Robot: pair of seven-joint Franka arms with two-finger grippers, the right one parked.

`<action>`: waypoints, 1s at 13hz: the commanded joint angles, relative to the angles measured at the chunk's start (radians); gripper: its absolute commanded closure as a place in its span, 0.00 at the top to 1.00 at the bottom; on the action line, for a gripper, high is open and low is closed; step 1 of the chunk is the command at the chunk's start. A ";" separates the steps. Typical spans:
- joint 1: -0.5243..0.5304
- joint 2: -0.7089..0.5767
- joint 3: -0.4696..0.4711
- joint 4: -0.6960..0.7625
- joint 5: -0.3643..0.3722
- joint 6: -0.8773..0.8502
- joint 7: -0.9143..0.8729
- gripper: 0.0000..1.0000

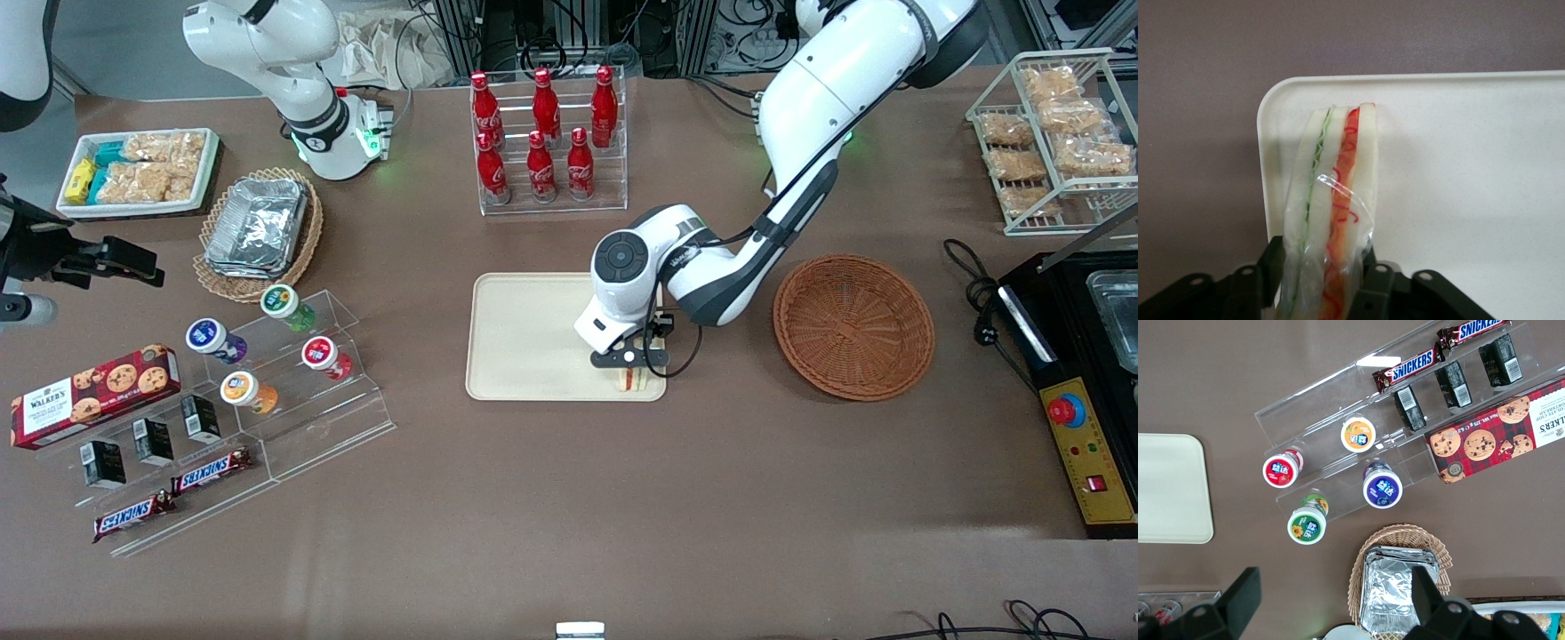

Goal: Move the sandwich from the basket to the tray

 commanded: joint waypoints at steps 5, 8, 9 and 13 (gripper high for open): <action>-0.001 -0.092 0.002 0.093 0.008 -0.147 -0.024 1.00; 0.051 -0.181 0.002 0.234 -0.072 -0.450 -0.006 1.00; 0.103 -0.228 -0.004 0.253 -0.120 -0.468 -0.003 1.00; 0.140 -0.440 0.156 0.219 -0.274 -0.526 0.230 1.00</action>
